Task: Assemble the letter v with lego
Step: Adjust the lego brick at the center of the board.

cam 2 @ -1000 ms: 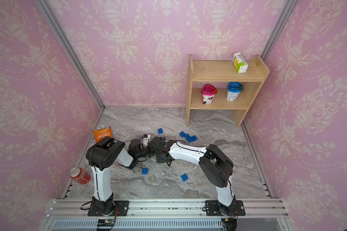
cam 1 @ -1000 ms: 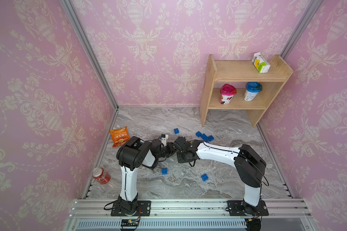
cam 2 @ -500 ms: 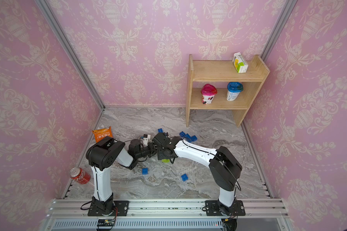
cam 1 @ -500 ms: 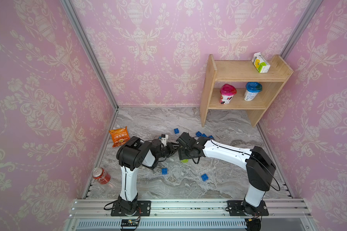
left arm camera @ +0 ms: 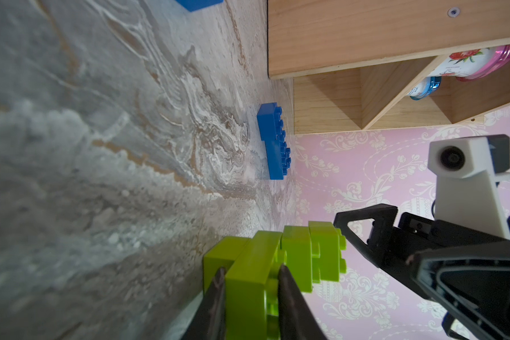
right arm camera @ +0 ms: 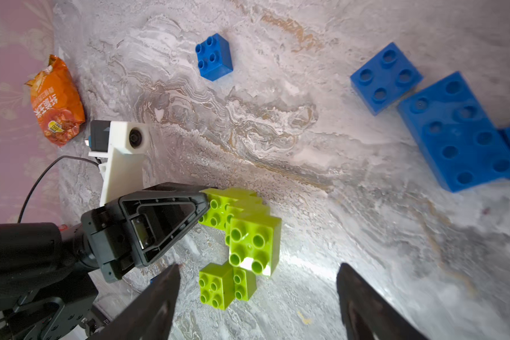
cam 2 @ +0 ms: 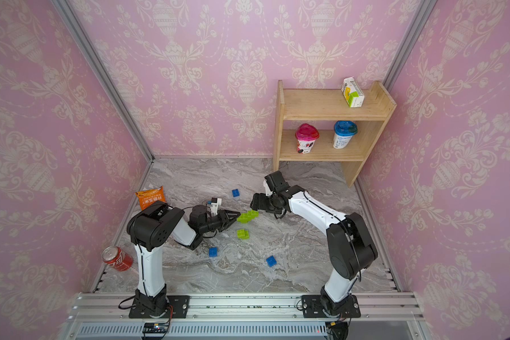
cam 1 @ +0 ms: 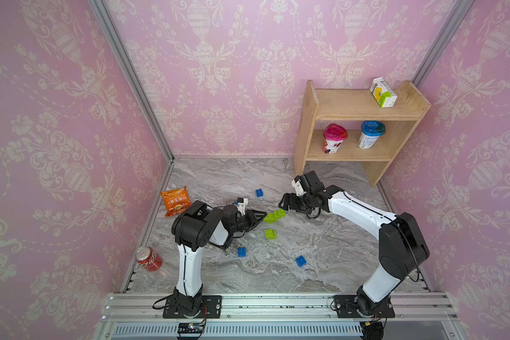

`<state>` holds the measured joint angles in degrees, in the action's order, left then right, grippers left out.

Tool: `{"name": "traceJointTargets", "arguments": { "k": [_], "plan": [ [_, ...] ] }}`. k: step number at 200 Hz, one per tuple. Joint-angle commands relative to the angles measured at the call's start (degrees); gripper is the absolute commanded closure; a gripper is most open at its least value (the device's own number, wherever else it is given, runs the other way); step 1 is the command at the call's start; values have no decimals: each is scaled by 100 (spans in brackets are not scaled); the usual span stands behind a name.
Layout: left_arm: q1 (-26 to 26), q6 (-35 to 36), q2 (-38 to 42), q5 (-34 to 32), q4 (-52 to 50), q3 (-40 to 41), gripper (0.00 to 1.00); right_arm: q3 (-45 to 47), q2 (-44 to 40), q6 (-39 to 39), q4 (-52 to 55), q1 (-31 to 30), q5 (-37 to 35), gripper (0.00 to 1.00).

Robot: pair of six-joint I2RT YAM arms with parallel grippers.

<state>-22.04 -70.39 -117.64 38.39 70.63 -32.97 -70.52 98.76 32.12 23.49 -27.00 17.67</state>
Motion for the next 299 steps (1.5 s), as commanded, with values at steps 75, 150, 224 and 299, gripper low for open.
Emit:
{"name": "traceJointTargets", "arguments": {
  "k": [75,150,224,299],
  "plan": [
    [-90,78,-272,-64,-587,79,74,1,518,-146,-496,59,791,21],
    [-90,34,-330,-69,-480,93,75,-605,525,-670,812,-356,-780,18],
    [-91,26,-328,-69,-472,98,75,-988,826,-769,1224,-523,-1288,19],
    [-84,17,-329,-65,-472,93,75,-1187,1161,-838,1374,-604,-1331,19]
  ]
}}
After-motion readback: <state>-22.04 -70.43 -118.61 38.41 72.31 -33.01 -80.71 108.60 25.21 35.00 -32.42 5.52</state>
